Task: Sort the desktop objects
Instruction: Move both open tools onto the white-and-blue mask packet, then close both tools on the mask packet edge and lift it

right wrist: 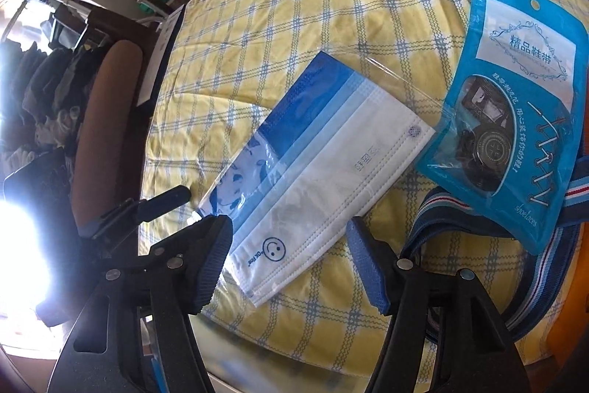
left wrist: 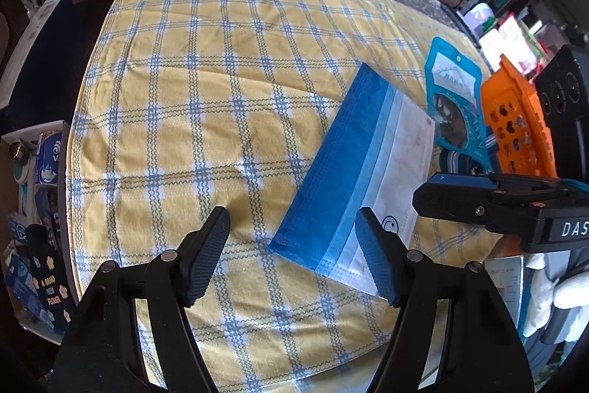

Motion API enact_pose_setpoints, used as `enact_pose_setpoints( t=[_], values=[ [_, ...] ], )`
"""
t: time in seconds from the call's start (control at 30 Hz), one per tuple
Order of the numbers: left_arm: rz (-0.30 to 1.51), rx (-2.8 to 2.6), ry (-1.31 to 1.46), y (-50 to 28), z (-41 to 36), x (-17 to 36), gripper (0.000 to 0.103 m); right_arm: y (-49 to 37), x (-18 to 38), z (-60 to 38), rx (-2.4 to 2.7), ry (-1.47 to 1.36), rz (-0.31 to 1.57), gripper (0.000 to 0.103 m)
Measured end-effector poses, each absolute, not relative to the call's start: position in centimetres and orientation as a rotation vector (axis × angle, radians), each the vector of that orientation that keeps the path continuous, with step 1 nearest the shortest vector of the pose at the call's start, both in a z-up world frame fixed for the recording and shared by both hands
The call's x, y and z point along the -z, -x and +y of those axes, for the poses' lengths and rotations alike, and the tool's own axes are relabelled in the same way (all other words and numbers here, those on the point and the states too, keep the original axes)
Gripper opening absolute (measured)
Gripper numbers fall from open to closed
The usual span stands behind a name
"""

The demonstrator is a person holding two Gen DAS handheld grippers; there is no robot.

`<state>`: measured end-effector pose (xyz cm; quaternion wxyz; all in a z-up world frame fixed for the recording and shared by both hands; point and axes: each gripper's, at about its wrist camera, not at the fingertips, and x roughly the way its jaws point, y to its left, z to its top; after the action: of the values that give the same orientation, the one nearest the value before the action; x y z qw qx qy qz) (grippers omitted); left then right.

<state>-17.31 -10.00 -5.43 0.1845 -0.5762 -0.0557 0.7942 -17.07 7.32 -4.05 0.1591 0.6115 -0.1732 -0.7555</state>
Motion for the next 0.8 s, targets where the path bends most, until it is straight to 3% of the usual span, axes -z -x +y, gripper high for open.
enact_pose_setpoints(
  t=[0.3, 0.57, 0.63, 0.67, 0.73, 0.8],
  values=[
    [-0.12, -2.182, 1.62, 16.7, -8.7, 5.5, 0.067, 17.0, 4.8, 7.6, 2.157, -1.77, -0.509, 0.066],
    [-0.236, -2.09, 1.605, 16.4, -8.3, 5.4, 0.067, 18.0, 4.0, 6.4, 2.165, -1.716, -0.55, 0.068],
    [-0.239, -2.087, 1.605, 16.4, -8.2, 5.5, 0.06, 18.1, 4.1, 6.2, 2.162, -1.717, -0.55, 0.064],
    [-0.243, -2.084, 1.605, 16.4, -8.2, 5.5, 0.056, 18.1, 4.2, 6.2, 2.156, -1.713, -0.561, 0.054],
    [-0.254, -2.078, 1.605, 16.5, -8.3, 5.6, 0.045, 18.2, 4.6, 6.1, 2.133, -1.716, -0.59, 0.044],
    [-0.267, -2.072, 1.61, 16.5, -8.4, 5.7, 0.038, 18.2, 4.8, 6.0, 2.1, -1.709, -0.631, 0.041]
  ],
)
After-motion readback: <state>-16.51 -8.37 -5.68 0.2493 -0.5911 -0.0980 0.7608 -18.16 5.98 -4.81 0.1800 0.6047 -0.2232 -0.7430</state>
